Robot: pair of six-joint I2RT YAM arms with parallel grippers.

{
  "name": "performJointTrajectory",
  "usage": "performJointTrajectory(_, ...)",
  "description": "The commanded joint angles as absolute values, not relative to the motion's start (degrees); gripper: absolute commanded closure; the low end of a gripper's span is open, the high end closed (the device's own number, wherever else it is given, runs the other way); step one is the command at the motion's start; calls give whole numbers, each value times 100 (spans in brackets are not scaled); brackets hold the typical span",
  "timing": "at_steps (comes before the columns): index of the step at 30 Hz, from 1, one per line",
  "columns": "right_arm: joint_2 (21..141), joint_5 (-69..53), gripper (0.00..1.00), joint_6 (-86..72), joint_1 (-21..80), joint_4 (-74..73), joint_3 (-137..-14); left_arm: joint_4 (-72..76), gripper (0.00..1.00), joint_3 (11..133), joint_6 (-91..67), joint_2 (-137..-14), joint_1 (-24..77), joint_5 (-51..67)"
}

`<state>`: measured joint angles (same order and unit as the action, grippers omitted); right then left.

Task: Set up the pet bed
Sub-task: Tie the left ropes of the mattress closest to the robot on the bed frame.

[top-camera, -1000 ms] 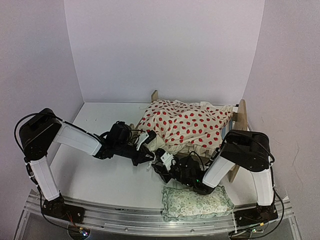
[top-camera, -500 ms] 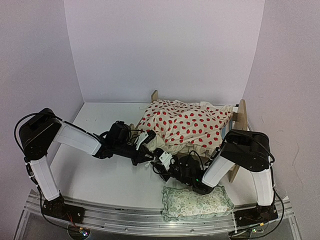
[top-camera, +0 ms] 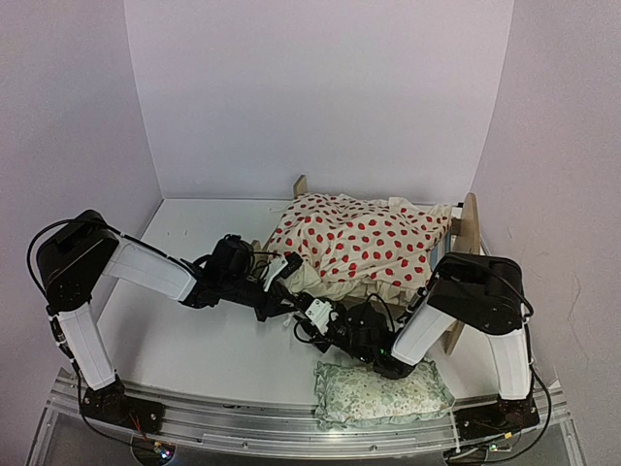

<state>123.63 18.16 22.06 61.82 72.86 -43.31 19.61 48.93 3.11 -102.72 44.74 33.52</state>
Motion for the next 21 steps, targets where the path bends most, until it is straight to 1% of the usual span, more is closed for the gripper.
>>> performJointTrajectory(1, 12170, 2074, 65, 2576, 6229, 7530, -4277, 1992, 100, 4852, 344, -9932, 4442, 3488)
performJointTrajectory(10, 12094, 2012, 64, 2787, 6224, 7513, -4323, 1932, 100, 4879, 342, -9933, 4438, 3542)
performJointTrajectory(21, 12060, 2095, 67, 3200, 6227, 7515, -4538, 1891, 100, 4933, 328, -9958, 4438, 3595)
